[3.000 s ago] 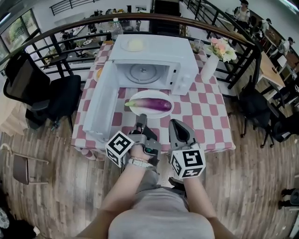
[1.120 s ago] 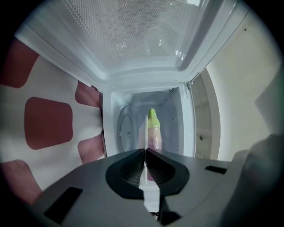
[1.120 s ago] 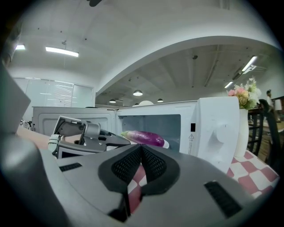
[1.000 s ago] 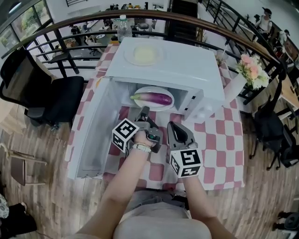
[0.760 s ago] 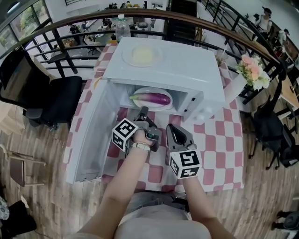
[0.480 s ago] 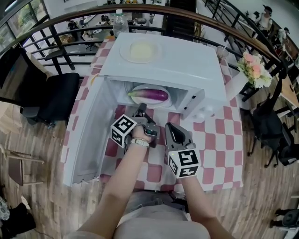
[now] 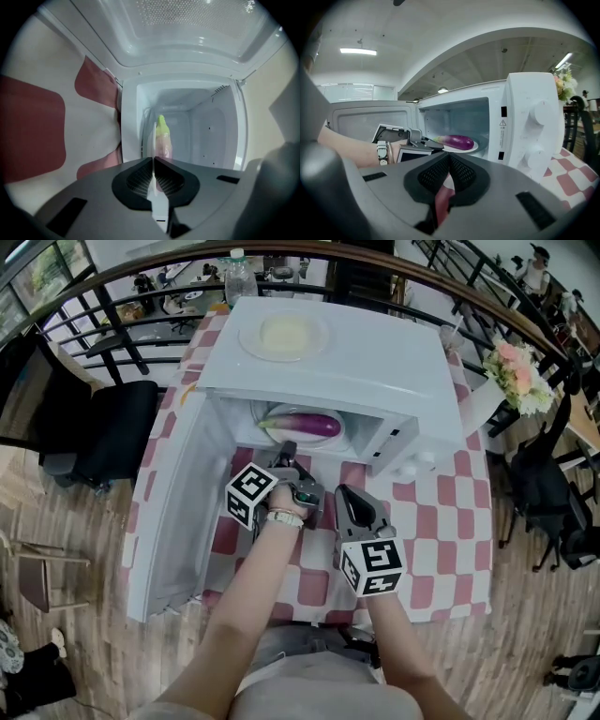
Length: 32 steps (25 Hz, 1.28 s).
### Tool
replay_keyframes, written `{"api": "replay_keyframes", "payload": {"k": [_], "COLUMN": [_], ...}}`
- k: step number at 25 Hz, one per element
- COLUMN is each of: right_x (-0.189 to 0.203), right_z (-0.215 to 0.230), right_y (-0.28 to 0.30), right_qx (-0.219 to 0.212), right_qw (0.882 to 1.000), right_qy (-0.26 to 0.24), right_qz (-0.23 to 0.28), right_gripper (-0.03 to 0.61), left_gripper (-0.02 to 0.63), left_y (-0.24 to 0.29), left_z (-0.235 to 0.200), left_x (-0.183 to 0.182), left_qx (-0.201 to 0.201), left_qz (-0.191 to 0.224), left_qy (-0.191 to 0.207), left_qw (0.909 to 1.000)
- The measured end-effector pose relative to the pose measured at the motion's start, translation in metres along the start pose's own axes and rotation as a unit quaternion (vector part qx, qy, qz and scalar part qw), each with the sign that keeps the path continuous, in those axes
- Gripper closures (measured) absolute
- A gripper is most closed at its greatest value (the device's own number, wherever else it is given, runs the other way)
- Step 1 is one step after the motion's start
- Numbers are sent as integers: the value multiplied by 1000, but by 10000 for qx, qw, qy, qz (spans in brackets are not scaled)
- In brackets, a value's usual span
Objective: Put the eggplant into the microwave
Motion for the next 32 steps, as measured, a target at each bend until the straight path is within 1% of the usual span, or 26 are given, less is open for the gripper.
{"api": "replay_keyframes", "payload": {"k": [3, 5, 9, 13, 15, 17, 20, 22, 26, 27, 29, 32], "right_x": [3, 4, 5, 4, 5, 5, 6, 4, 3, 3, 2, 1], "right_z": [-2, -3, -4, -4, -2, -1, 0, 0, -2, -3, -4, -5], "right_y": [1, 1, 0, -2, -3, -5, -8, -8, -10, -10, -11, -12], "right_qx": [-11, -14, -21, 0, 23, 43, 67, 56, 3, -5, -19, -32], "right_qw": [10000, 10000, 10000, 10000, 10000, 9999, 9999, 9999, 9999, 9998, 9998, 9997], "right_qy": [11, 18, 38, 59, 62, 69, 94, 98, 115, 128, 152, 177], "right_qz": [-32, -52, -73, -69, -75, -87, -109, -109, -112, -120, -144, -178], "right_gripper": [554, 554, 554, 554, 554, 554, 554, 554, 554, 554, 554, 554], "left_gripper": [598, 598, 598, 598, 598, 596, 533, 483, 466, 443, 420, 406], "left_y": [4, 6, 8, 8, 7, 6, 3, -1, -7, -8, -8, -7], "left_z": [0, 2, 4, 4, 5, 7, 7, 4, -10, -13, -16, -16], "left_x": [-2, -4, -4, -4, -3, -3, -1, 0, 3, 4, 3, 0], "left_qx": [-76, -205, -631, -994, -1035, -1005, -987, -1051, -1233, -1246, -1249, -1263], "left_qz": [60, 134, 285, 411, 393, 339, 235, 178, 77, 63, 63, 110], "left_qy": [21, 76, 232, 167, 70, 56, 38, -19, -63, -78, -86, -75], "left_qw": [10000, 9997, 9973, 9941, 9938, 9943, 9948, 9943, 9923, 9922, 9921, 9919]}}
Point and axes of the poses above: the fingertips, and each gripper's own axes: y forward along the fingers, z to its right, x out of its underside, the point moved 2 cm from there along -y, backward along the fingers, and after that the axes turned 8 degrees about -y, right-handed, at the moved point
